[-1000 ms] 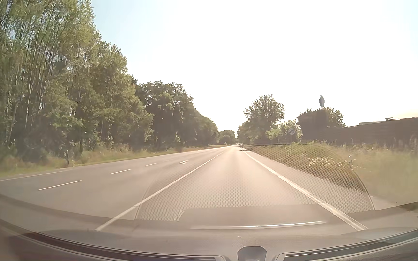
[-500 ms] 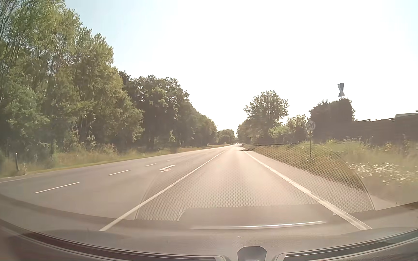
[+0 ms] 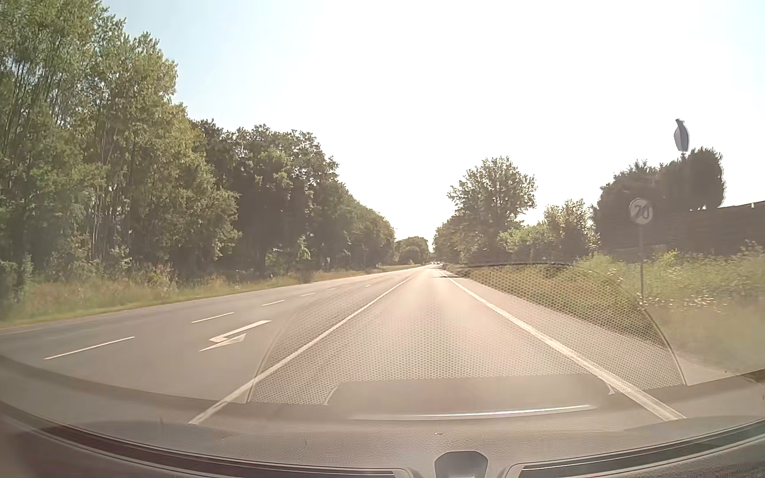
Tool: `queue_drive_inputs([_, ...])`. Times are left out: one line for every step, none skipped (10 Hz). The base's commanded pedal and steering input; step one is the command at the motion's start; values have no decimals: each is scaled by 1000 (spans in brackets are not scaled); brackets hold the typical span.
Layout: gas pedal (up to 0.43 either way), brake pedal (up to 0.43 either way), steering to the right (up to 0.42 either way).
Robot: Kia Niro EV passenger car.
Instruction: Follow the waypoints while adhering to traffic rules and regulations
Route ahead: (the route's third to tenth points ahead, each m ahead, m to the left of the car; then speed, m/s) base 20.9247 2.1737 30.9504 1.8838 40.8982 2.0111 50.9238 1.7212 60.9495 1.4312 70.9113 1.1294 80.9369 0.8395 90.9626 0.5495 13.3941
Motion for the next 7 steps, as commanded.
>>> queue_drive_inputs([268, 6, 3])
queue_drive_inputs([268, 6, 4])
queue_drive_inputs([268, 6, 5])
queue_drive_inputs([268, 6, 5])
queue_drive_inputs([268, 6, 5])
queue_drive_inputs([268, 6, 6])
queue_drive_inputs([268, 6, 5])
